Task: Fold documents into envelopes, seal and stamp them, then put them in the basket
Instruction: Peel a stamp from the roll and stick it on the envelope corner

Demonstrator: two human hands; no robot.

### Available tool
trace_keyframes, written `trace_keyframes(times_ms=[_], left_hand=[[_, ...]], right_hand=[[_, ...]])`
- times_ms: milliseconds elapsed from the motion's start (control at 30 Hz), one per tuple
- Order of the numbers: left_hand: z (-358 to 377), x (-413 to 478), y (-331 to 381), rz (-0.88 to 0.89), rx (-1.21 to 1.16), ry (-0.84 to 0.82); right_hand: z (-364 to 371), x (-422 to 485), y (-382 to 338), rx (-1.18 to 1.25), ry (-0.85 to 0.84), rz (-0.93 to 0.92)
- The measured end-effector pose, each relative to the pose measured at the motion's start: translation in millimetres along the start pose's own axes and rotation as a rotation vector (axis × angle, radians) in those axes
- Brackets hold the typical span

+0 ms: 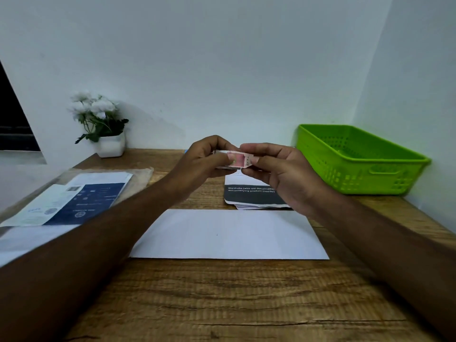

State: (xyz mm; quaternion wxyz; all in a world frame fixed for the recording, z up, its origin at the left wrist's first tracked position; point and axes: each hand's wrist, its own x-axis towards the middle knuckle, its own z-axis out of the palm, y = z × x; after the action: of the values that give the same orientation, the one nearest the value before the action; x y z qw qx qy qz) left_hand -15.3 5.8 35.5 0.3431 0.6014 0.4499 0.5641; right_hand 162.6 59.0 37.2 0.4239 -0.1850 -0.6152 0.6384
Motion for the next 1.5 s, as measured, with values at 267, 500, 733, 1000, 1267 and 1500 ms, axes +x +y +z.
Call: trace_keyframes(times_ms=[267, 500, 733, 1000, 1267, 1500], left_hand=[[-0.6, 2.4, -2.5, -0.010, -0.025, 0.005], [-2.8, 3.9, -4.3, -0.041, -0.123, -0.019], [-1.4, 3.8, -3.0, -0.039, -0.155, -0.029], [-1.9, 2.7, 0.0, -0.037, -0.290, -0.073], [-0.8, 2.9, 2.5, -0.004, -0.446, -0.060], [5.4, 0.9, -1.5, 0.017, -0.268, 0.005]], right_hand=[[0.7, -0.6, -0.5, 0.043, 0.013, -0.002], [-2.9, 3.0, 2.4, 0.060, 0.071, -0.029], [-1.8, 0.8, 4.5, -0.118, 0.168, -0.079], [-1.9, 0.8, 4.7, -0.123, 0.196, -0.026], [1.5, -1.0, 7.2, 0.050, 0.122, -0.019], [4.2, 0.0, 3.8, -0.408, 0.316, -0.411]])
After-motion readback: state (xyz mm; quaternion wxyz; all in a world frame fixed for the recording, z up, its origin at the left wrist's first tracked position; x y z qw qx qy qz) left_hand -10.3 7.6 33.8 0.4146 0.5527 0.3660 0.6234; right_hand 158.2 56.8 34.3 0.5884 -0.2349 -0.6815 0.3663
